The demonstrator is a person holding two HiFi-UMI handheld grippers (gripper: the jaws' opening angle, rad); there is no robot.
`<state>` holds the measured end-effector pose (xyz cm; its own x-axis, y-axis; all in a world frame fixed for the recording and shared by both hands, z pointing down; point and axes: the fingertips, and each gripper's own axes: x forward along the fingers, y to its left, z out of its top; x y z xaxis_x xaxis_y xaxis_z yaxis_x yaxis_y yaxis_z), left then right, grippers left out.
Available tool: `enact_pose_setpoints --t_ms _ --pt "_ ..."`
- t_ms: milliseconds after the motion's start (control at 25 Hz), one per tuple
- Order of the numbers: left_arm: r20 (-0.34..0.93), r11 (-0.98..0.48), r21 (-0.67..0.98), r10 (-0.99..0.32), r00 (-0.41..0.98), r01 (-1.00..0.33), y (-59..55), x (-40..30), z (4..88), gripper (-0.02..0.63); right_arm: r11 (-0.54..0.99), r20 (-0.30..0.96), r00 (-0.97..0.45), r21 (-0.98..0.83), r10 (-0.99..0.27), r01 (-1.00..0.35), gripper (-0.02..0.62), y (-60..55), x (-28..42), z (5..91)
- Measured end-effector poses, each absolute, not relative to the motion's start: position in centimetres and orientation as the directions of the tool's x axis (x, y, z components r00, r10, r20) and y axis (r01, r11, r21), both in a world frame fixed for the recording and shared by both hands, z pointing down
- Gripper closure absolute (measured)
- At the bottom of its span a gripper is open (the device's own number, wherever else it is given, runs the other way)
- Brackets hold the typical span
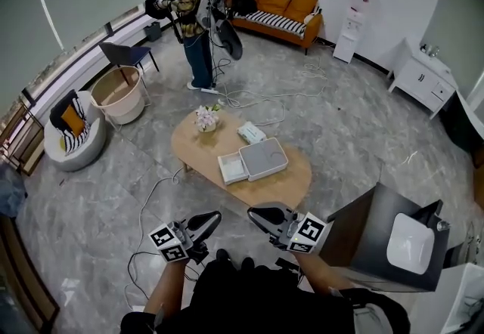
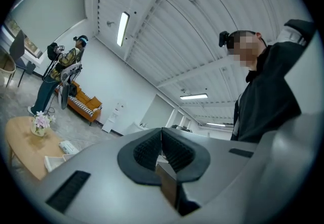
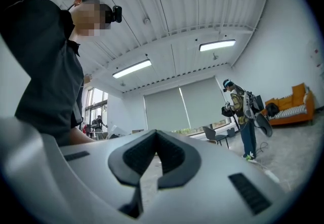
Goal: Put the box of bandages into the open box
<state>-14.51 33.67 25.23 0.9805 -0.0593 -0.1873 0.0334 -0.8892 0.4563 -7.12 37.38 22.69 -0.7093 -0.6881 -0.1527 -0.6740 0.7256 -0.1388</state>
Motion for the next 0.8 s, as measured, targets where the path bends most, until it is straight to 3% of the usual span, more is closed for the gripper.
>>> enact_pose_setpoints --t_ms 360,560,680,800 --pt "-0.159 -0.89 0.452 -0.017 0.987 0.057 35.1 -11.9 24.7 0.589 0.71 -0.156 -0.693 -0.128 -0.704 -0.693 0.584 39.3 -5.3 22.2" --pt "-0.207 -0.898 0.435 -0.028 0.978 0.066 35.2 -11.8 22.6 0.589 0.702 -0.147 -0.687 -0.132 -0.712 -0.699 0.584 39.4 -5.4 22.9" --pt "-0.113 -0.933 0.359 -0.021 0.993 0.021 35.9 -11.7 23.7 0.589 0.71 -0.145 -0.695 -0.115 -0.704 -0.695 0.584 39.1 -6.0 22.9" --pt "-0.117 -0.925 0.377 0.001 0.993 0.045 36.1 -11.6 24.0 0.589 0.709 -0.148 -0.694 -0.108 -0.705 -0.697 0.584 38.7 -6.0 22.8"
